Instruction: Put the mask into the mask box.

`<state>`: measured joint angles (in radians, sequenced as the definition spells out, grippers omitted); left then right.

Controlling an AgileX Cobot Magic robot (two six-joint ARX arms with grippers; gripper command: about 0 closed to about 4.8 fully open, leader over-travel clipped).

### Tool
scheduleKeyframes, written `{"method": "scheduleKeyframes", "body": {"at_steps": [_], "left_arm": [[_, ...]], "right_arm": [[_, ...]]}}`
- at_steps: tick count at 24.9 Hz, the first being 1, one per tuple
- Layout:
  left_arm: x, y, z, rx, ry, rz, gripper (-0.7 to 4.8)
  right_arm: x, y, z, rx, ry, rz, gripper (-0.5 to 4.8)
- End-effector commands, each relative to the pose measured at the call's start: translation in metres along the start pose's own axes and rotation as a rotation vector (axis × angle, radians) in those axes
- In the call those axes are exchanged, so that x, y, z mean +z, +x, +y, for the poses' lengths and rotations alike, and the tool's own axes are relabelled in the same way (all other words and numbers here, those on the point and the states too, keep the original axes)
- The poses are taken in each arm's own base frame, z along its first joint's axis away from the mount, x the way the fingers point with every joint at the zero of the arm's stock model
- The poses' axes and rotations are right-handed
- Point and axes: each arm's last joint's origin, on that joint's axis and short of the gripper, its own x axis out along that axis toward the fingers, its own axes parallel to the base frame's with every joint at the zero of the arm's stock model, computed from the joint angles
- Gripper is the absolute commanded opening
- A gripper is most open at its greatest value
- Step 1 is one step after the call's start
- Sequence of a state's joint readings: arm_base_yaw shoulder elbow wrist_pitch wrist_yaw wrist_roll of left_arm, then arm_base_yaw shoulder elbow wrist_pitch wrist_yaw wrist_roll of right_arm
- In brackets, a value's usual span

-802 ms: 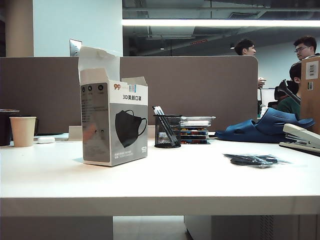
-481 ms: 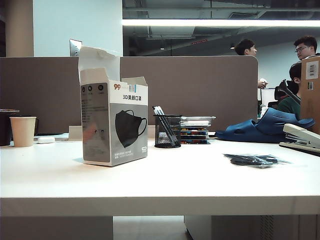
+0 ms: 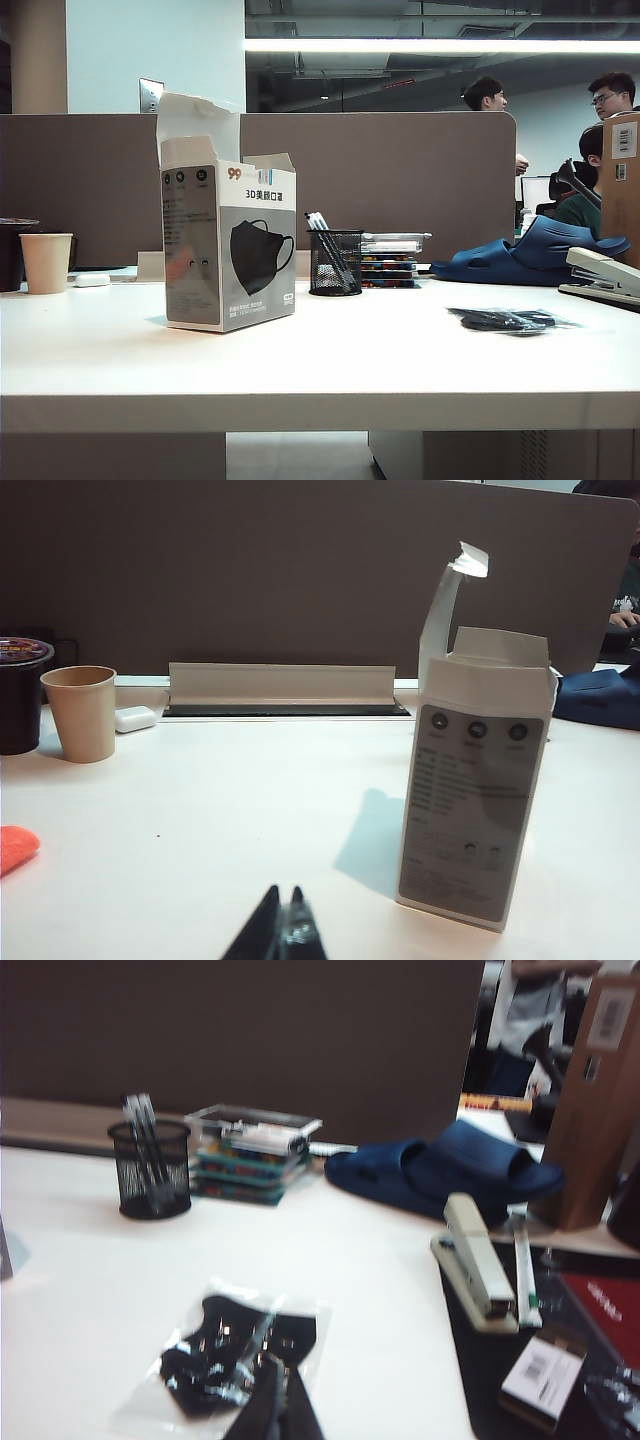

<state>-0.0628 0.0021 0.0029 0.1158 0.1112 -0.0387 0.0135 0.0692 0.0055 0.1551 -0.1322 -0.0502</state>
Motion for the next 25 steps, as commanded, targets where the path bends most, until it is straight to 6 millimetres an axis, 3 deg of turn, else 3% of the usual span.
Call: {"method": "scheduleKeyframes", "body": {"at_steps": [1, 7, 8, 16, 25], "left_arm": [[0.004, 0.000, -0.001, -0.041, 0.004, -0.022, -0.06], [0.006, -0.001, -0.005, -0.176, 0.009, -0.038, -0.06], [0.006, -0.001, -0.007, -0.234, 0.011, -0.036, -0.06], [0.011, -0.004, -0.013, -0.443, 0.018, -0.045, -0.06], [0.039, -0.009, -0.016, -0.510, -0.040, -0.094, -0.06]], "right_arm": [[0.007, 0.000, 0.000, -0.001, -0.004, -0.045, -0.06], [0.040, -0.005, -0.002, -0.012, -0.014, -0.127, -0.06], [0.054, -0.008, -0.002, -0.027, -0.015, -0.139, -0.06], [0.101, -0.025, -0.004, -0.069, -0.010, -0.117, -0.06], [0.146, -0.041, -0.004, -0.074, 0.008, 0.065, -0.06]]}}
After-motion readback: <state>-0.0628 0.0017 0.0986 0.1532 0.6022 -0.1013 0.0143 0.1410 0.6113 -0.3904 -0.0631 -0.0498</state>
